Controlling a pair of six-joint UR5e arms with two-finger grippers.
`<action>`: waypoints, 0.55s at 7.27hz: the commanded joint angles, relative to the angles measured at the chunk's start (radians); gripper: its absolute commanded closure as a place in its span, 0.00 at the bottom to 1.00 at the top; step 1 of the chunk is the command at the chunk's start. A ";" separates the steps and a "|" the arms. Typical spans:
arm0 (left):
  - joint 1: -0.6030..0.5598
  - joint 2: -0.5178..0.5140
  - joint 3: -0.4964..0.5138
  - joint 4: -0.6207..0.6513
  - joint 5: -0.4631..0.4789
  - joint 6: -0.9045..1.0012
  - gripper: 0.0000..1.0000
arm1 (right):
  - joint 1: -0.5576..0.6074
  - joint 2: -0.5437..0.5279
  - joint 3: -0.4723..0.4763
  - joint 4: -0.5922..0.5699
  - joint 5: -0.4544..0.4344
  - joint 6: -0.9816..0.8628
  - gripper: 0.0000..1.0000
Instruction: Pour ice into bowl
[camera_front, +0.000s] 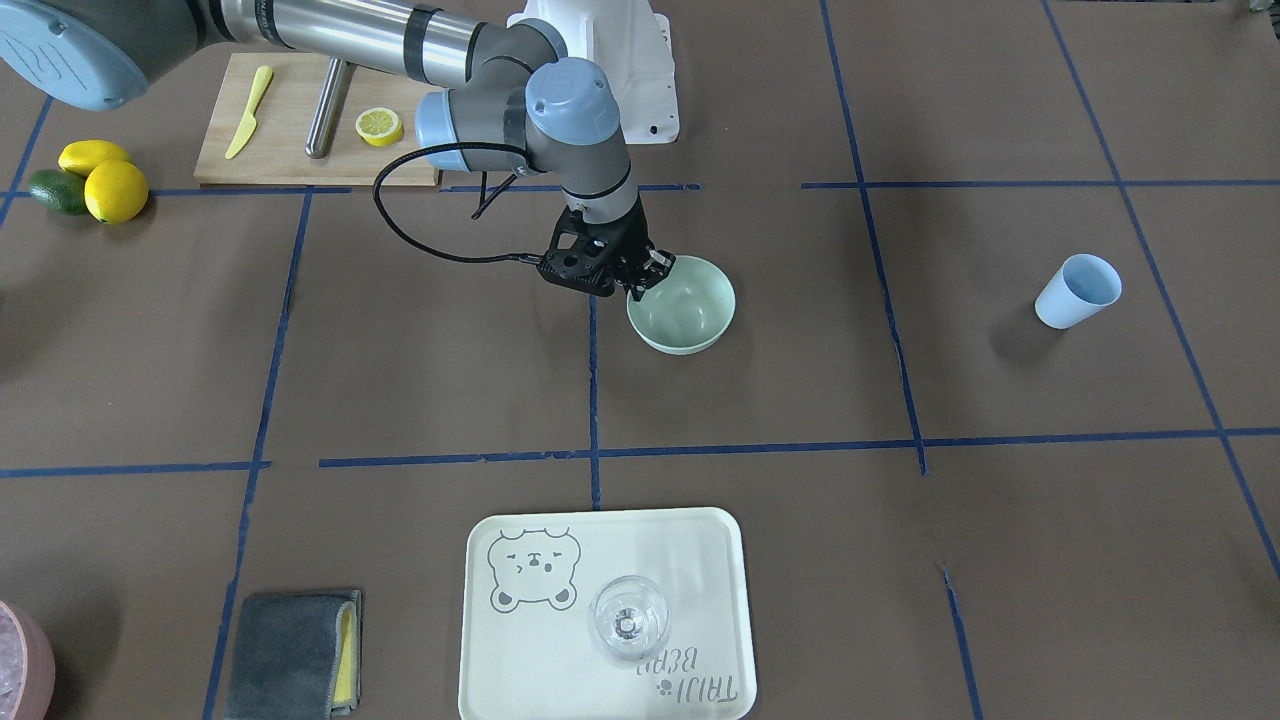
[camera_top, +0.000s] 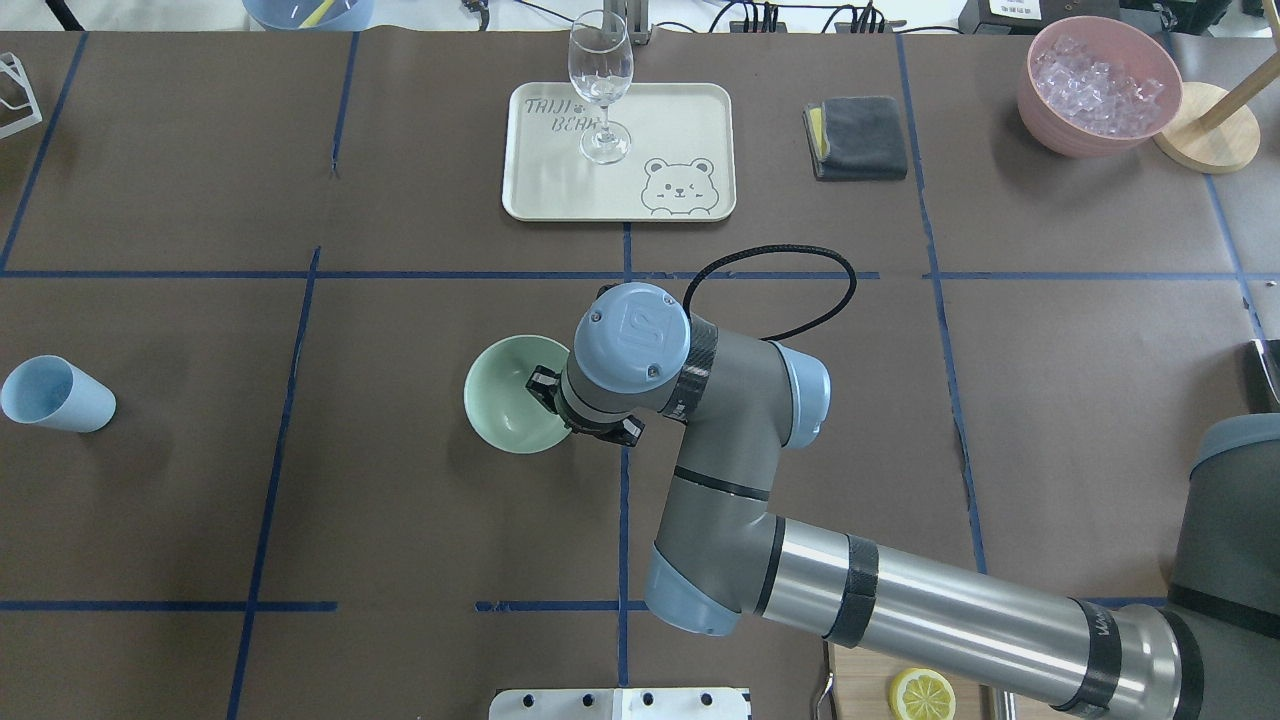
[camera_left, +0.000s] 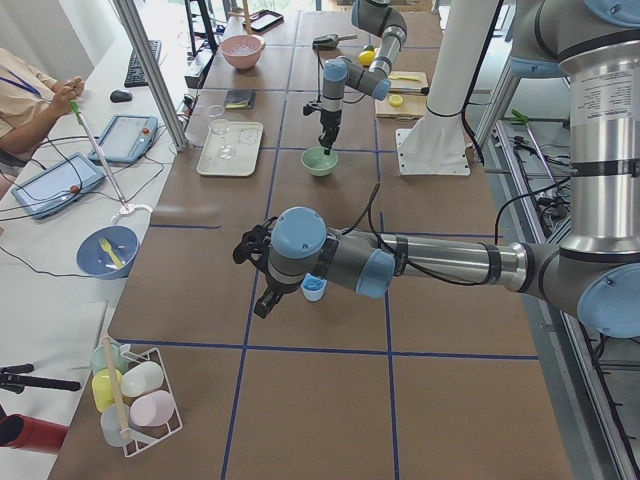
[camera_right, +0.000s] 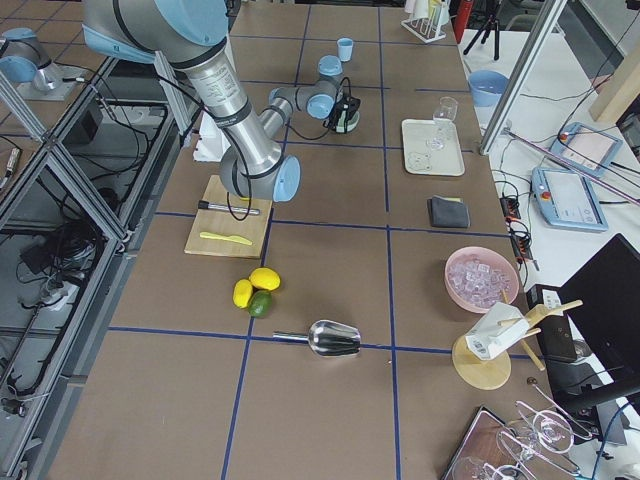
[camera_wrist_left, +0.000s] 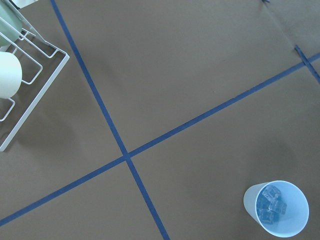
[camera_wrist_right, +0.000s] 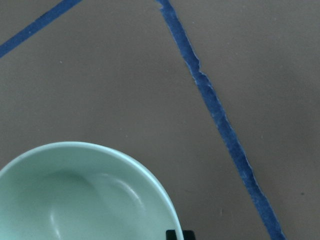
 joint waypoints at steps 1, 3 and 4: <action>0.016 0.014 0.032 -0.120 -0.014 -0.064 0.00 | 0.018 0.000 0.024 0.001 0.010 0.000 0.00; 0.019 -0.005 0.095 -0.236 -0.102 -0.094 0.00 | 0.146 -0.091 0.216 -0.007 0.127 0.002 0.00; 0.049 -0.005 0.095 -0.322 -0.077 -0.214 0.00 | 0.250 -0.212 0.380 -0.007 0.222 0.002 0.00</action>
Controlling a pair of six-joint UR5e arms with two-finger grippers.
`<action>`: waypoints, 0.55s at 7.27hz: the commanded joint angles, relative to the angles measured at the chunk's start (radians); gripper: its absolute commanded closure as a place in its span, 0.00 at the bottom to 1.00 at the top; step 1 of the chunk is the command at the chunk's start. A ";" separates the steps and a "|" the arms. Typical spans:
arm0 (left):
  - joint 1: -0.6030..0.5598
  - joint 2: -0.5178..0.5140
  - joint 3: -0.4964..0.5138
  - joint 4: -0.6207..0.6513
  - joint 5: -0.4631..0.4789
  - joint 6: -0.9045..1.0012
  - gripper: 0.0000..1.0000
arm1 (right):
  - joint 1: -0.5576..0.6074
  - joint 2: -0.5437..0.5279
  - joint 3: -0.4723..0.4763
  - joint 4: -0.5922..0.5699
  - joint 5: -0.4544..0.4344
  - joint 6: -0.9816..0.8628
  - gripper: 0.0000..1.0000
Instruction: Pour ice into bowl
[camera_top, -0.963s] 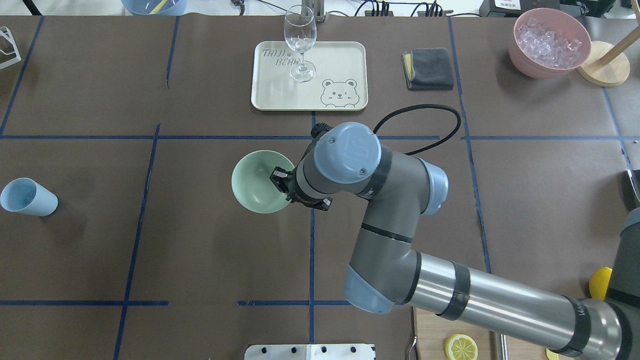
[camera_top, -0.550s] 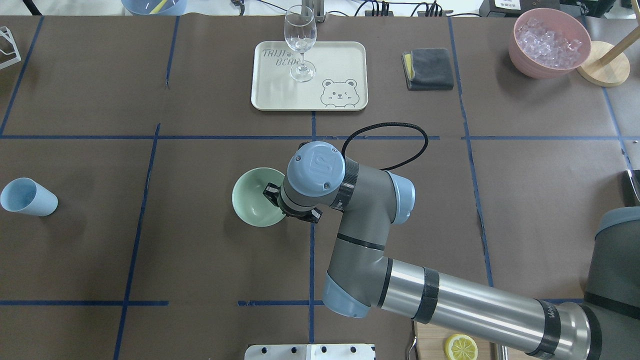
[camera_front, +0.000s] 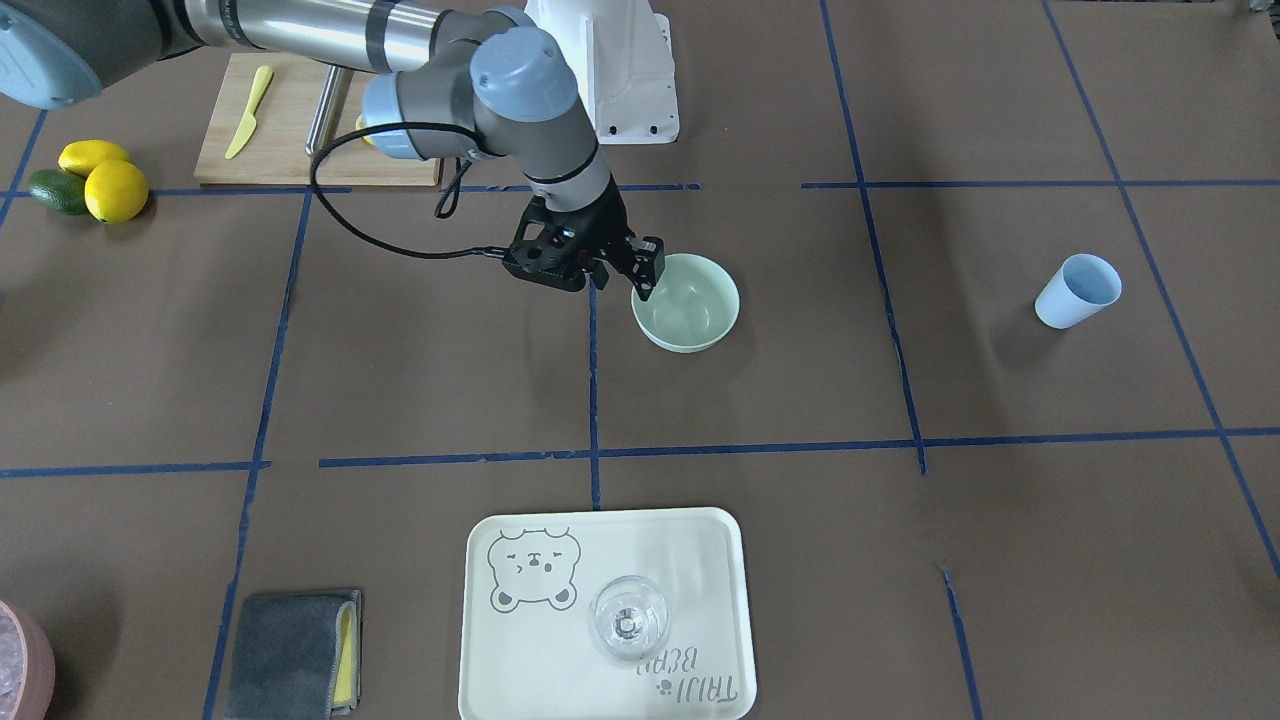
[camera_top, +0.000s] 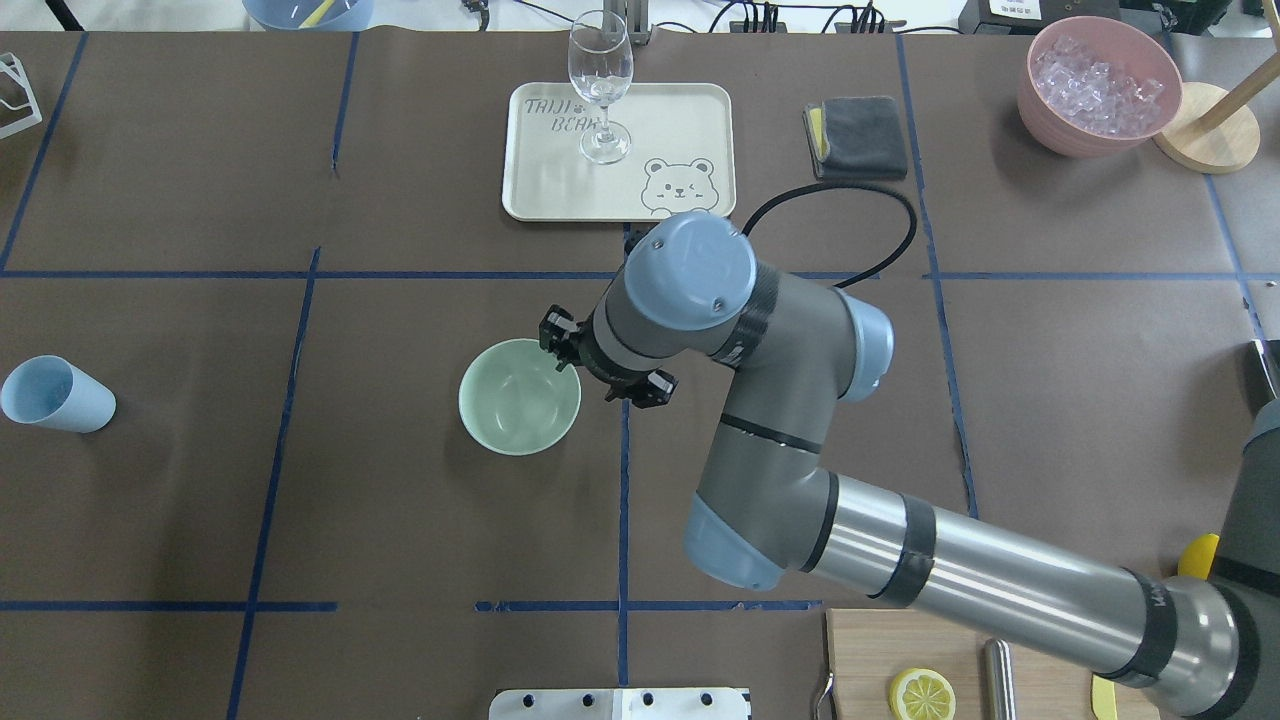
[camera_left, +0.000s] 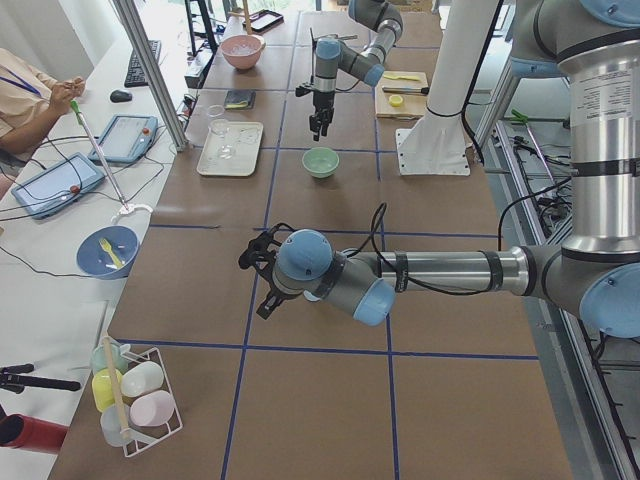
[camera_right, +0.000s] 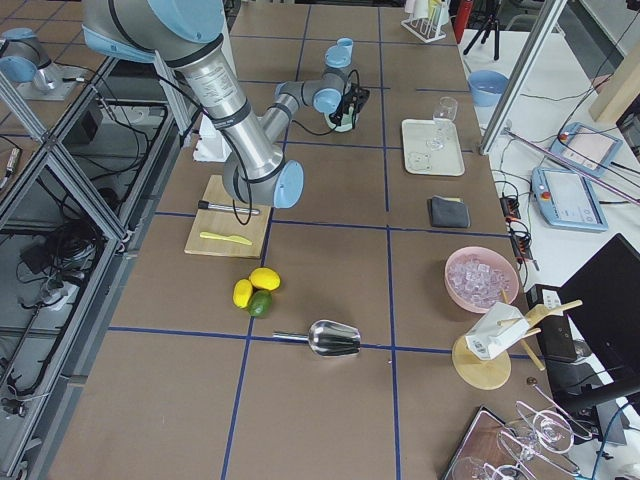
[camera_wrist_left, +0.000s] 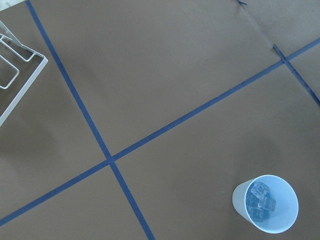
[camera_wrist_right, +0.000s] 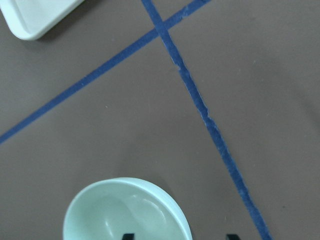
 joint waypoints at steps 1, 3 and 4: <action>0.076 -0.002 0.011 -0.242 0.045 -0.270 0.02 | 0.175 -0.215 0.283 -0.001 0.131 0.001 0.00; 0.270 0.053 0.012 -0.645 0.274 -0.734 0.14 | 0.227 -0.303 0.346 -0.001 0.133 0.001 0.00; 0.380 0.108 0.009 -0.765 0.437 -0.859 0.05 | 0.229 -0.312 0.345 -0.001 0.131 -0.001 0.00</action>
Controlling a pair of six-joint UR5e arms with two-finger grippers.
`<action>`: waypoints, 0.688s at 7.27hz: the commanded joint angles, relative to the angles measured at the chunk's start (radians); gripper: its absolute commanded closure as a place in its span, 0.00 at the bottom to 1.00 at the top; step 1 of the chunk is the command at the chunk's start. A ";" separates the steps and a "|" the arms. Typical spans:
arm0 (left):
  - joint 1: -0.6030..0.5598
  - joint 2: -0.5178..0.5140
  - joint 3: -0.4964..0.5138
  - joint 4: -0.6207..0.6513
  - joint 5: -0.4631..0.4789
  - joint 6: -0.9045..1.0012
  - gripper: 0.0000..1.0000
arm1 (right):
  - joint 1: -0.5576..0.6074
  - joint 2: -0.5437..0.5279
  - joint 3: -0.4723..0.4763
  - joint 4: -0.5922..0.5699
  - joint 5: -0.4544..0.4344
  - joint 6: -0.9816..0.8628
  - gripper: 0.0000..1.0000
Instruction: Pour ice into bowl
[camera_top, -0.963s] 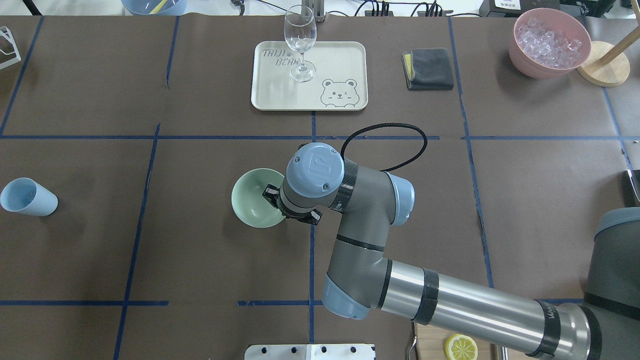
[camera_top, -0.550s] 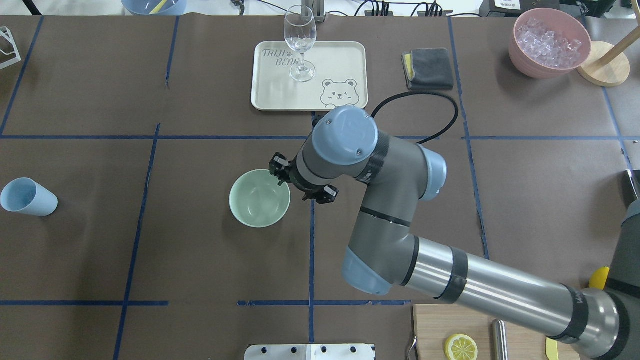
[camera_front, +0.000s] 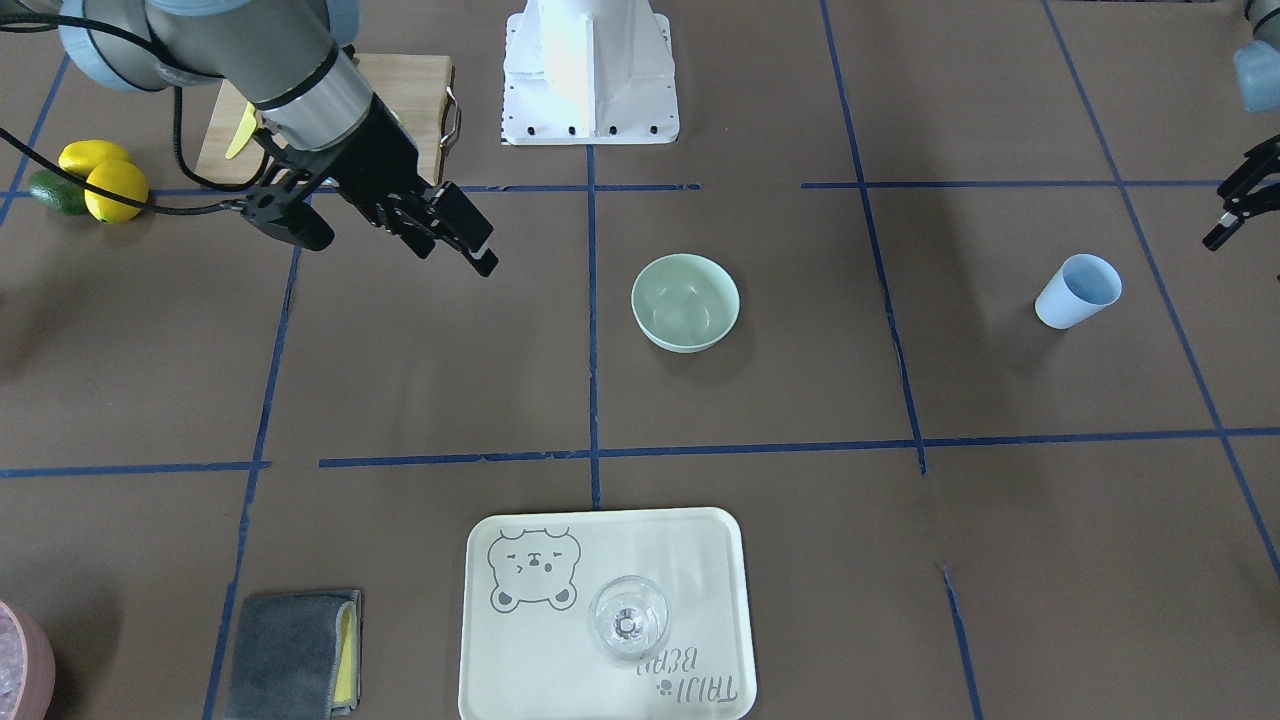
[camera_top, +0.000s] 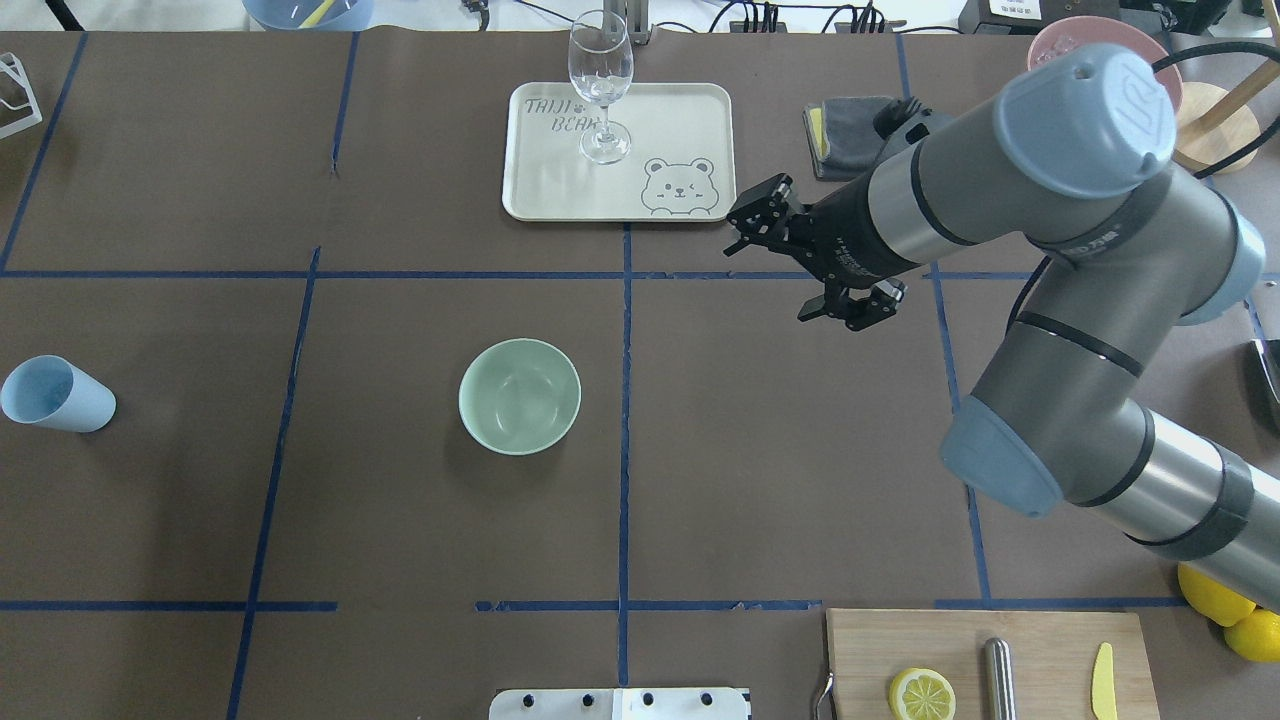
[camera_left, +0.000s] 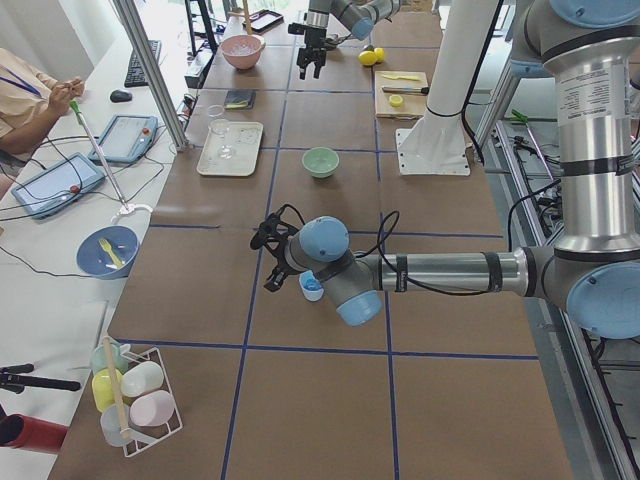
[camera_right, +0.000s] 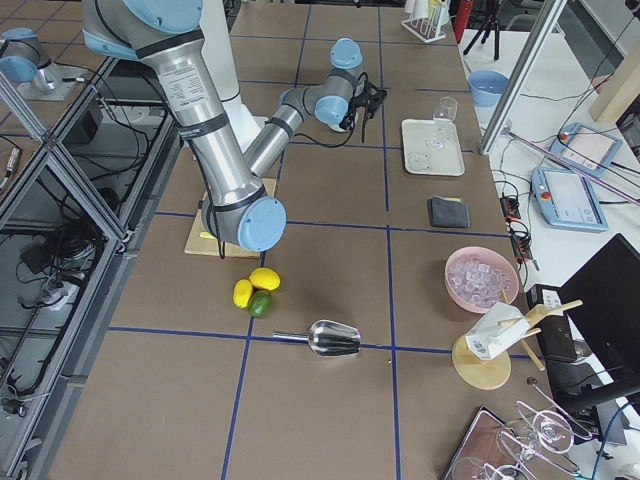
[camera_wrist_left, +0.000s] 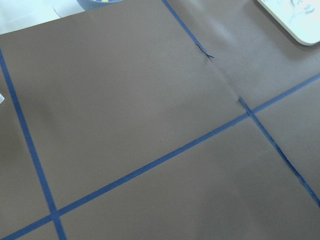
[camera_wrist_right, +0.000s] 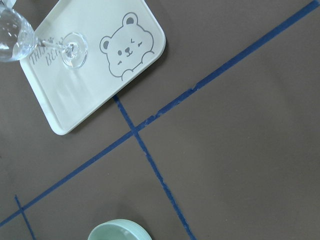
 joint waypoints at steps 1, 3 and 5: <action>0.198 0.115 -0.007 -0.283 0.339 -0.285 0.04 | 0.014 -0.031 0.016 0.005 -0.004 -0.006 0.00; 0.343 0.275 -0.007 -0.514 0.589 -0.358 0.01 | 0.003 -0.027 0.009 0.009 -0.009 -0.026 0.00; 0.634 0.297 -0.001 -0.528 0.932 -0.568 0.01 | 0.004 -0.026 0.016 0.011 -0.009 -0.038 0.00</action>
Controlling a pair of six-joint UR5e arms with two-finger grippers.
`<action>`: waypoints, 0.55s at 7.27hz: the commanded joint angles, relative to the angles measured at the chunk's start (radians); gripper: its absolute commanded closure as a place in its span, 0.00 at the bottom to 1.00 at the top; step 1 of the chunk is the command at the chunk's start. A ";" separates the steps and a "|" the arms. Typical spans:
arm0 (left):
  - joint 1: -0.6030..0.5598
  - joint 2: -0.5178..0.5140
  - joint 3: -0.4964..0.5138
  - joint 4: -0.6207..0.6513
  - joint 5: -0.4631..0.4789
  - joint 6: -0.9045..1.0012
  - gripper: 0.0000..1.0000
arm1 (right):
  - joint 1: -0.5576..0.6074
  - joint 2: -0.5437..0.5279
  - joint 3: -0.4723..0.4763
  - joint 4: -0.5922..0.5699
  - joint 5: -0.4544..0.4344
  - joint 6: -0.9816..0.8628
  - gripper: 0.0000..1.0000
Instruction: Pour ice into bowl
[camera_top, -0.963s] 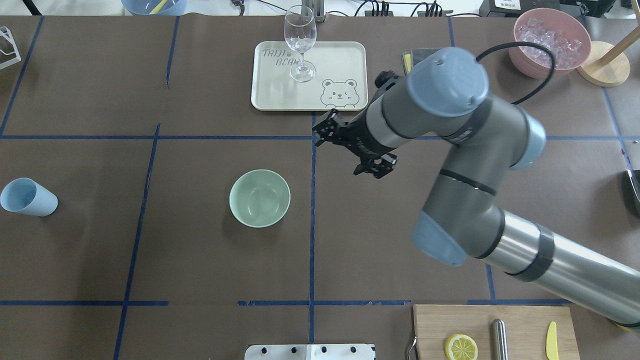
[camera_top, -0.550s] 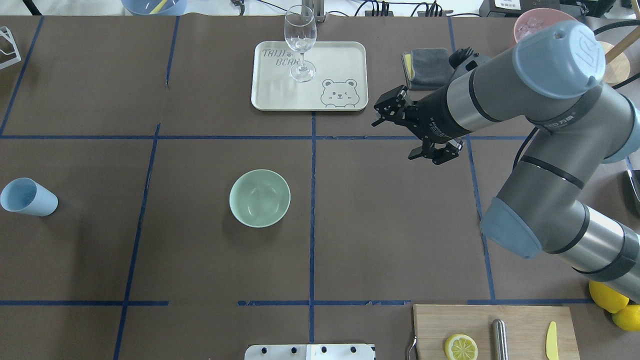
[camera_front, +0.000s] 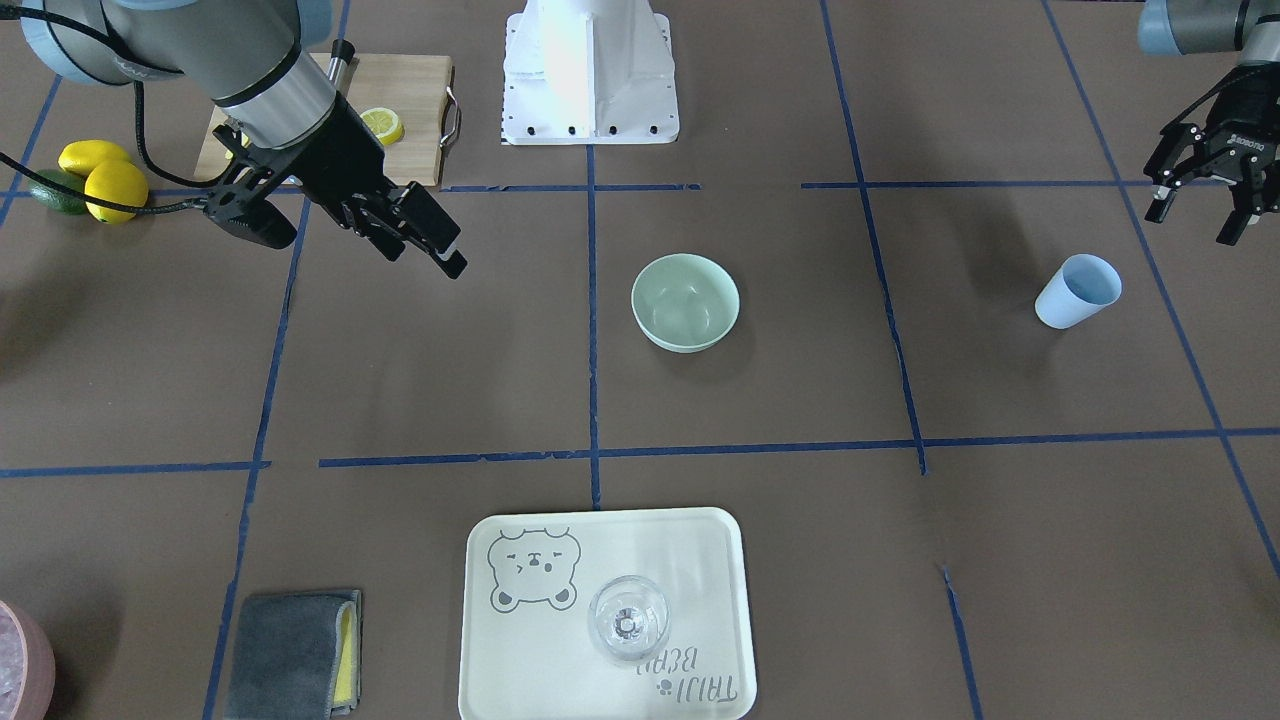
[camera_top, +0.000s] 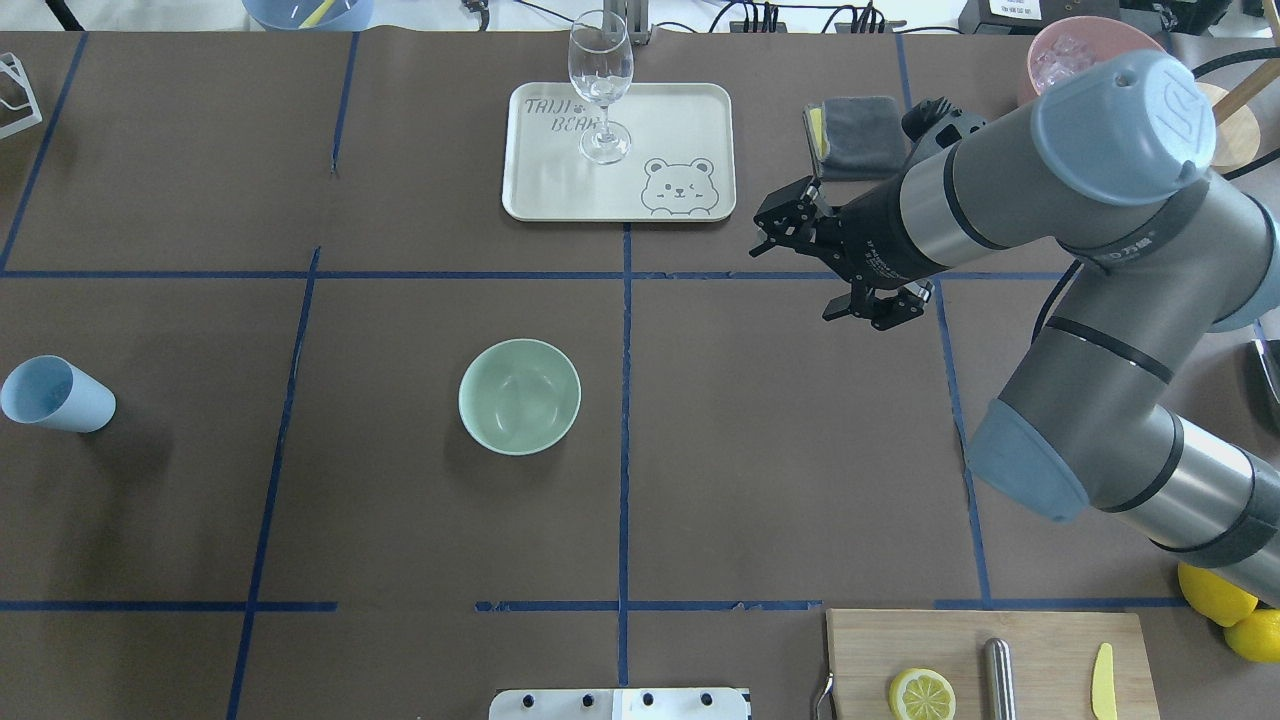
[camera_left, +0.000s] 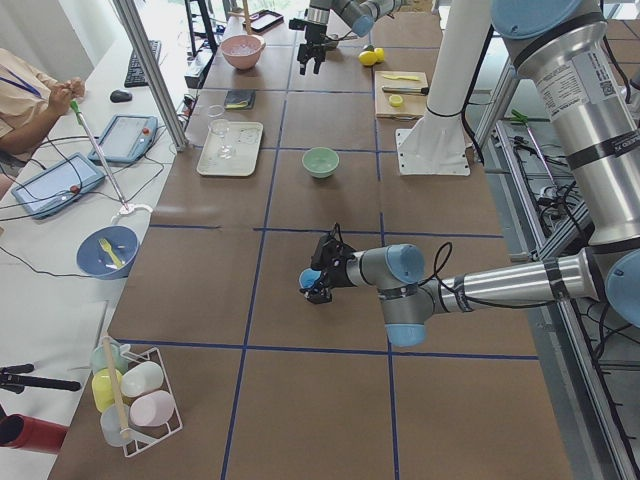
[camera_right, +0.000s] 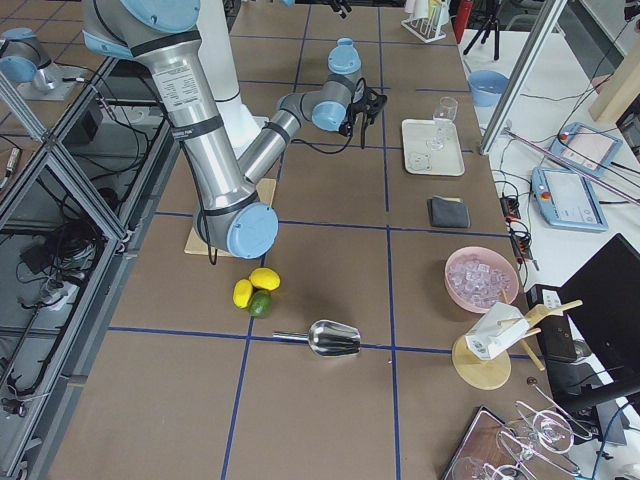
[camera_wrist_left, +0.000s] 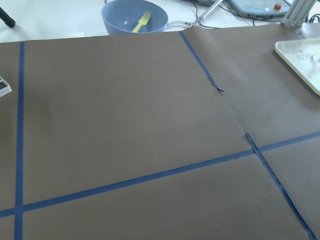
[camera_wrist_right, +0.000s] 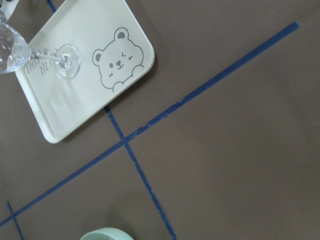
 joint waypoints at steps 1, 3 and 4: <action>0.338 0.062 0.008 -0.020 0.433 -0.187 0.01 | 0.000 0.006 0.008 0.001 -0.001 -0.006 0.00; 0.484 0.070 0.060 -0.022 0.706 -0.247 0.01 | 0.000 0.003 0.023 0.001 0.001 -0.006 0.00; 0.588 0.070 0.063 -0.022 0.837 -0.297 0.01 | 0.000 0.007 0.028 0.001 0.003 -0.004 0.00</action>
